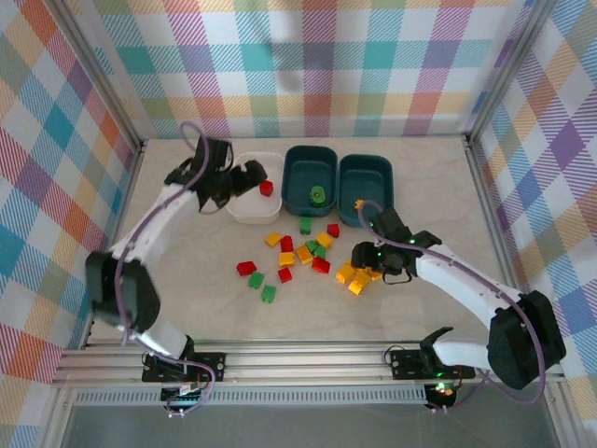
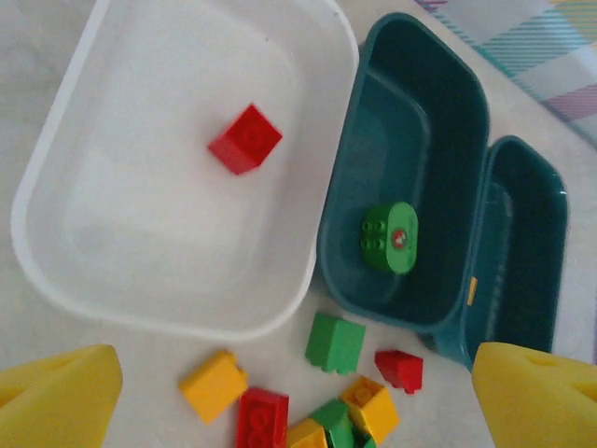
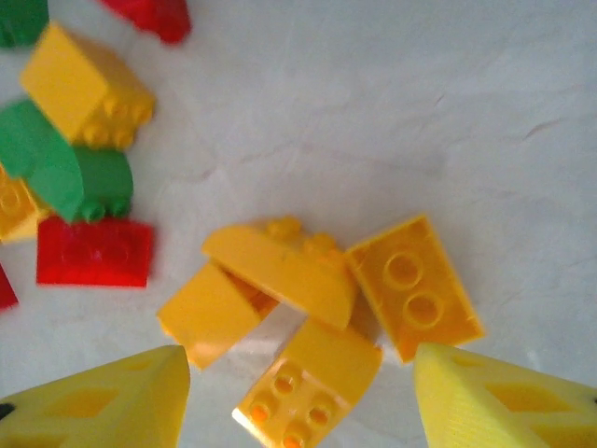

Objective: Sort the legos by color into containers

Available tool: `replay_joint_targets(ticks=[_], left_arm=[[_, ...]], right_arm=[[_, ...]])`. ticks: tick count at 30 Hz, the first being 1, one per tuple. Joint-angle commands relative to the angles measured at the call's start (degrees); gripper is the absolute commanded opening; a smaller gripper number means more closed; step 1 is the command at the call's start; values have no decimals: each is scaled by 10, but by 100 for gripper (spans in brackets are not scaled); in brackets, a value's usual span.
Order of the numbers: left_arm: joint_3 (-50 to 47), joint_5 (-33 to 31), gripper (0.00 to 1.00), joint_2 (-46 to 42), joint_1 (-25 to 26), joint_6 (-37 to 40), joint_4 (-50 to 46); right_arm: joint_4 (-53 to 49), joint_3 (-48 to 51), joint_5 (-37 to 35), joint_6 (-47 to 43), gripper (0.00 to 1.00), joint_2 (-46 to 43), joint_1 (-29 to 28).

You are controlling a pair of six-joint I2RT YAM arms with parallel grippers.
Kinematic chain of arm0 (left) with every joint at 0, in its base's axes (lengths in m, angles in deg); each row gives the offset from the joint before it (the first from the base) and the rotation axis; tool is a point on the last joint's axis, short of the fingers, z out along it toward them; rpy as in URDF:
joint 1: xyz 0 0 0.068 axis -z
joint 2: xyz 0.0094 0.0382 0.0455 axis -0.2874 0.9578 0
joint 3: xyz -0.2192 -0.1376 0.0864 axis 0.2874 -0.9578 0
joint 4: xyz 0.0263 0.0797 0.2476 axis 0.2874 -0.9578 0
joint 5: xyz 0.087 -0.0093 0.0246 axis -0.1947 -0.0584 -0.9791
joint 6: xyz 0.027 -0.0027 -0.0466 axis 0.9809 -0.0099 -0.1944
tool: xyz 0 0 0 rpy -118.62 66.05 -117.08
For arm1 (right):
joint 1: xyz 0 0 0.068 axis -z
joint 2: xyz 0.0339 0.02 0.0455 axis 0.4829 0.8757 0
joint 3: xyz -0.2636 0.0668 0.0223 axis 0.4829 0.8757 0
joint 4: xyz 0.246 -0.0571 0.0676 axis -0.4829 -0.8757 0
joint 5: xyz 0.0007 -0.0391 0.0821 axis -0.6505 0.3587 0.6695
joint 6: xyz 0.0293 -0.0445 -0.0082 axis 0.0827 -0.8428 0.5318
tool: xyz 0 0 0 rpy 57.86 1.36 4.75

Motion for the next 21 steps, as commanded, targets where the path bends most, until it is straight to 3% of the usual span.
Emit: replay_joint_targets(ticks=[1, 8, 15, 21], left_arm=[[-147, 22, 96, -51, 8, -77, 85], [-291, -12, 99, -160, 25, -91, 95], [-276, 16, 98, -134, 36, -83, 106], [-273, 16, 99, -129, 38, -74, 112]], right_arm=[[-62, -16, 15, 19, 67, 24, -18], [-10, 23, 66, 137, 71, 29, -63], [-8, 52, 2, 186, 64, 49, -64], [6, 61, -9, 184, 62, 64, -64]])
